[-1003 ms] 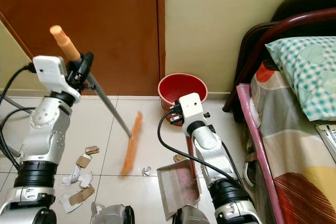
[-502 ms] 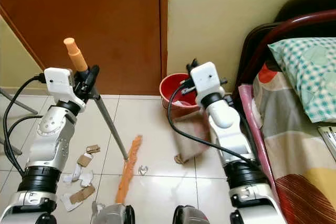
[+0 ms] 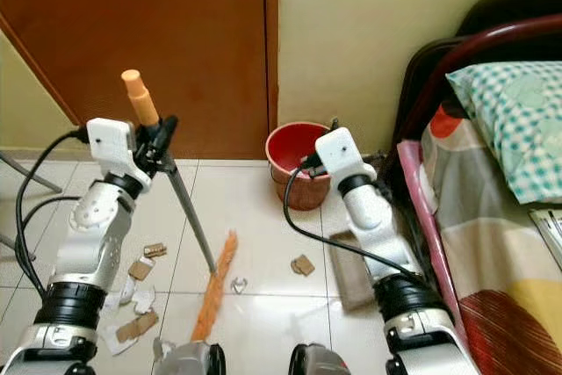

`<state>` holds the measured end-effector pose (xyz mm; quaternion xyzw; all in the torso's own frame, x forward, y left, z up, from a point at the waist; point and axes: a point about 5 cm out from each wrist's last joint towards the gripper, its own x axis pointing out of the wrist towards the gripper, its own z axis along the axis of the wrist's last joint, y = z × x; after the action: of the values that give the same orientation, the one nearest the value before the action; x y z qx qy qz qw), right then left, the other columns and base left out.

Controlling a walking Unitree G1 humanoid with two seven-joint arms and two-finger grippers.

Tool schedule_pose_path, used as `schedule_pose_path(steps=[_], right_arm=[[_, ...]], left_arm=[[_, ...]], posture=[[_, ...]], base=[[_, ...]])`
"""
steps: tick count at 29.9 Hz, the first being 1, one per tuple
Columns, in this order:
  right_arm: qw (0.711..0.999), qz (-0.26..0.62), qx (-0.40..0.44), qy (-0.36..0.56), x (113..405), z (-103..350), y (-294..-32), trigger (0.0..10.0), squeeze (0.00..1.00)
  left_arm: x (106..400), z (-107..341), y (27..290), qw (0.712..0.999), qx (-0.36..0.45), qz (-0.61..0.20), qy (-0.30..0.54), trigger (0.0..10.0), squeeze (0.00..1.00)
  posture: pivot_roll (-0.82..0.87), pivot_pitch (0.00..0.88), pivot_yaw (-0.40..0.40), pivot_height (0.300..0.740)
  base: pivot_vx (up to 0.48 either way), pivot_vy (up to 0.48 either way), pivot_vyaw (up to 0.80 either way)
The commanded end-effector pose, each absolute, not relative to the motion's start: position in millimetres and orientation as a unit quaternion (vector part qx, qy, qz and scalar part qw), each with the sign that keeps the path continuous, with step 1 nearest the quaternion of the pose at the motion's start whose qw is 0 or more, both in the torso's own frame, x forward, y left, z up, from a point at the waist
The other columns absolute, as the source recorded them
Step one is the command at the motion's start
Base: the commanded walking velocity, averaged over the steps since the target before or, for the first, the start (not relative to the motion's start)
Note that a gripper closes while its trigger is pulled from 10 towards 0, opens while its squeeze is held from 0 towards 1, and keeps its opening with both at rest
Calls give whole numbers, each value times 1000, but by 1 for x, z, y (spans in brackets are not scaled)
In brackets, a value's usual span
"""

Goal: Sweep floor

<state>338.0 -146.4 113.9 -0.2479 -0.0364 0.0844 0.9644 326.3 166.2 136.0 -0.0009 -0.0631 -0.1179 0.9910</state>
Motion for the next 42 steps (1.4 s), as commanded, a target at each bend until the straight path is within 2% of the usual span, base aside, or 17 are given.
schedule_pose_path(steps=[1,10,14,17,21,27,32,34,35,38,42], right_arm=[[960,88,-258,-56,341,119,-139,10000,0],[969,87,-232,-22,348,100,-113,10000,0],[974,95,-204,-14,351,99,-91,10000,0],[975,109,-192,-23,352,101,-80,10000,0],[976,121,-180,-29,351,102,-73,10000,0],[980,141,-135,-23,345,95,-70,10000,0],[981,144,-130,-10,341,87,-74,10000,0],[986,108,-128,15,338,77,-88,10000,0],[986,108,-128,15,338,77,-88,10000,0],[995,45,-84,25,336,72,-108,10000,0],[998,-11,-49,22,337,73,-124,10000,0]], left_arm=[[325,140,166,989,12,-125,-73,10000,0],[322,140,152,985,4,-156,-73,10000,0],[320,142,147,982,18,-174,-76,10000,0],[322,150,155,983,66,-145,-92,10000,0],[327,162,169,986,74,-97,-113,10000,0],[328,158,165,987,62,-109,-104,10000,0],[324,148,143,980,34,-175,-85,10000,0],[321,146,127,974,18,-210,-84,10000,0],[321,146,127,974,18,-210,-84,10000,0],[317,138,106,961,7,-269,-63,10000,0],[313,135,95,952,-4,-302,-53,10000,0]], posture=[[32,100,20,740],[69,107,17,740],[84,107,7,740],[93,108,2,740],[95,107,0,740],[83,108,2,740],[83,108,2,740],[83,108,2,740],[83,108,2,740],[63,107,3,740],[52,106,13,740]], base=[[0,0,0],[0,0,0],[0,0,0],[0,0,0],[0,0,0],[0,0,0],[0,0,0],[0,0,0],[0,0,0],[0,0,0],[0,0,0]])
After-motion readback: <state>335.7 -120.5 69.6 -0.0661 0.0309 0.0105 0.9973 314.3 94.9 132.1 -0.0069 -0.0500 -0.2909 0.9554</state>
